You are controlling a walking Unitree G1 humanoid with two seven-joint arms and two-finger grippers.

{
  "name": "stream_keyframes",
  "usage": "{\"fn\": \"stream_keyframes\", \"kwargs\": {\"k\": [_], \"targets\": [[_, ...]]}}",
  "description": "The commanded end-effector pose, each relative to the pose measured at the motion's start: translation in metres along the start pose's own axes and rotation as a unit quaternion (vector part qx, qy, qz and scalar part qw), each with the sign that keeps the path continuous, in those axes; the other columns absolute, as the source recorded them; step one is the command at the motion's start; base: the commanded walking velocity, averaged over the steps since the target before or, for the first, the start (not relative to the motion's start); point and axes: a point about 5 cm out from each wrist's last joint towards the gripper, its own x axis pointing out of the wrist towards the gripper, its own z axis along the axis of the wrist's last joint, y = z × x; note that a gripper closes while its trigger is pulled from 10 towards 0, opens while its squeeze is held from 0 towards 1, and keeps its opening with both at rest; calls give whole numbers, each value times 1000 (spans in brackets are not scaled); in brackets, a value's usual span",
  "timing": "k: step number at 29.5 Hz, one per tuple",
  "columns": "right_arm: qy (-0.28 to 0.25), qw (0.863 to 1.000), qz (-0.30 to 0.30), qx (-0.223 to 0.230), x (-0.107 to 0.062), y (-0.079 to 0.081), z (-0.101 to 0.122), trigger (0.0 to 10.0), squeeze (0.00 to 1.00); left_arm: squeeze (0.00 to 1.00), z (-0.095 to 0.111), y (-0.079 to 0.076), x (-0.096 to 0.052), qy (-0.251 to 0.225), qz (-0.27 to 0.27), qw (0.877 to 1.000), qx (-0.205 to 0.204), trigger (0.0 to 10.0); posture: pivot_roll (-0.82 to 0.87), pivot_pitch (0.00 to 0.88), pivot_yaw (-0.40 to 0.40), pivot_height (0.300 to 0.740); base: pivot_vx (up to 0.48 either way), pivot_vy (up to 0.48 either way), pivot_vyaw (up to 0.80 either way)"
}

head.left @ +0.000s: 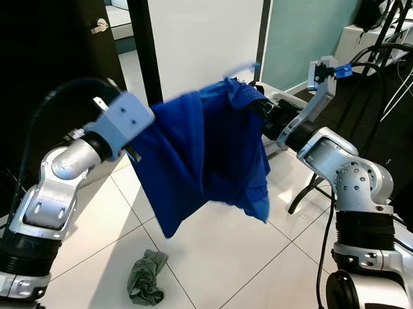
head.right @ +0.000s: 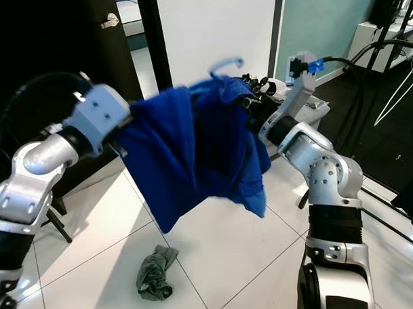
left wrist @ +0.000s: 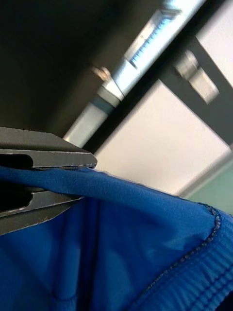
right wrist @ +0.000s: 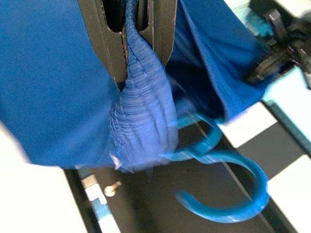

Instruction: Hang hanger

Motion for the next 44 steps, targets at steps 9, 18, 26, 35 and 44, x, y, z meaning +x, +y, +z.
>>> {"fn": "stream_keyframes", "kwargs": {"k": [9, 18, 26, 35, 44], "targets": [[14, 998, -57, -33, -13, -17, -7, 0, 0, 0, -14, 42, -7, 33, 130, 987, -82, 10000, 0, 0, 38, 740, 0, 0, 0], [107, 992, 20, -65, -2, 19, -58, 2000, 0, 0, 15, 3, 6, -54, 62, 971, -223, 10000, 1, 0, 37, 740, 0, 0, 0], [113, 990, 25, -81, -1, 21, -62, 5294, 0, 0, 21, -8, 5, -70, 23, 966, -247, 10000, -1, 0, 34, 740, 0, 0, 0], [96, 986, -42, -129, -8, -4, -48, 7882, 0, 0, 11, 15, -8, -46, -25, 981, -185, 10000, 0, 0, 32, 740, 0, 0, 0], [90, 989, -12, -119, -12, -3, -46, 10000, 1000, 0, 7, 21, -13, -33, -31, 985, -166, 10000, 7, 0, 26, 740, 0, 0, 0]]}}
